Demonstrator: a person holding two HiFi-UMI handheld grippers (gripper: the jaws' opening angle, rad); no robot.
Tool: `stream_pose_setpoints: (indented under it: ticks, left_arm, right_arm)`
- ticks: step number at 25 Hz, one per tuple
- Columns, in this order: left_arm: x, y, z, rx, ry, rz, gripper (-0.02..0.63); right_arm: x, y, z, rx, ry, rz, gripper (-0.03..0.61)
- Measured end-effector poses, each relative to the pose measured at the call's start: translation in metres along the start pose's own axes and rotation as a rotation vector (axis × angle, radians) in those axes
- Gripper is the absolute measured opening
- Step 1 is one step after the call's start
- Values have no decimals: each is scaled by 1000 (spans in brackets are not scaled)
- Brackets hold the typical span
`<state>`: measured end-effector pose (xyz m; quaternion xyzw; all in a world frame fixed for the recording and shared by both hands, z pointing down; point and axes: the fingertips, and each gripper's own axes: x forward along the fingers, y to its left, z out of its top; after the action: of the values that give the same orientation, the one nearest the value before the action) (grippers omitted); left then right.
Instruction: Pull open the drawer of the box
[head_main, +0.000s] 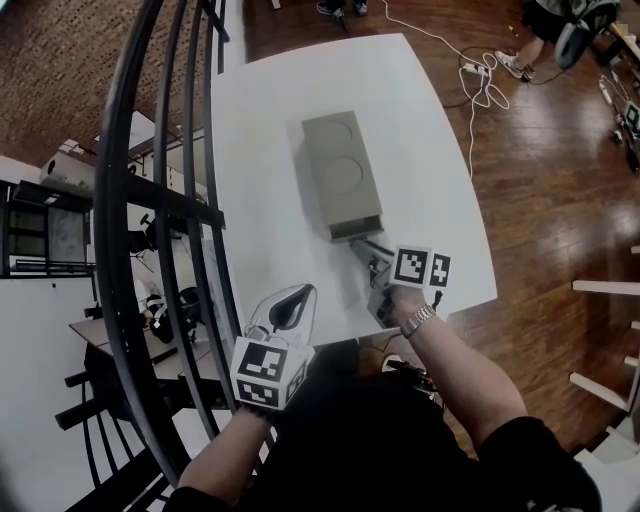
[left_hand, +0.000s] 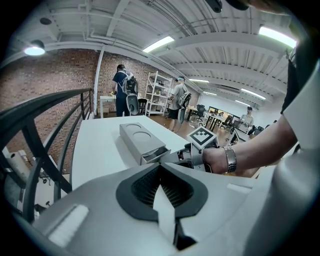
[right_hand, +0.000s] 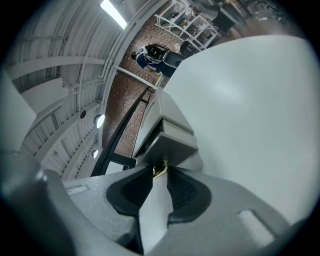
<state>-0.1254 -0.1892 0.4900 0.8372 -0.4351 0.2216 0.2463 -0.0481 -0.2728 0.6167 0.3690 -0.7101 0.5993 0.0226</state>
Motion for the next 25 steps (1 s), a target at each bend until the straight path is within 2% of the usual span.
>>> stream_pose_setpoints:
  ticks: [25]
  left_arm:
    - [-47, -56, -30, 15, -40, 60, 15]
  right_arm:
    - [-50, -8, -66, -2, 28, 19, 78]
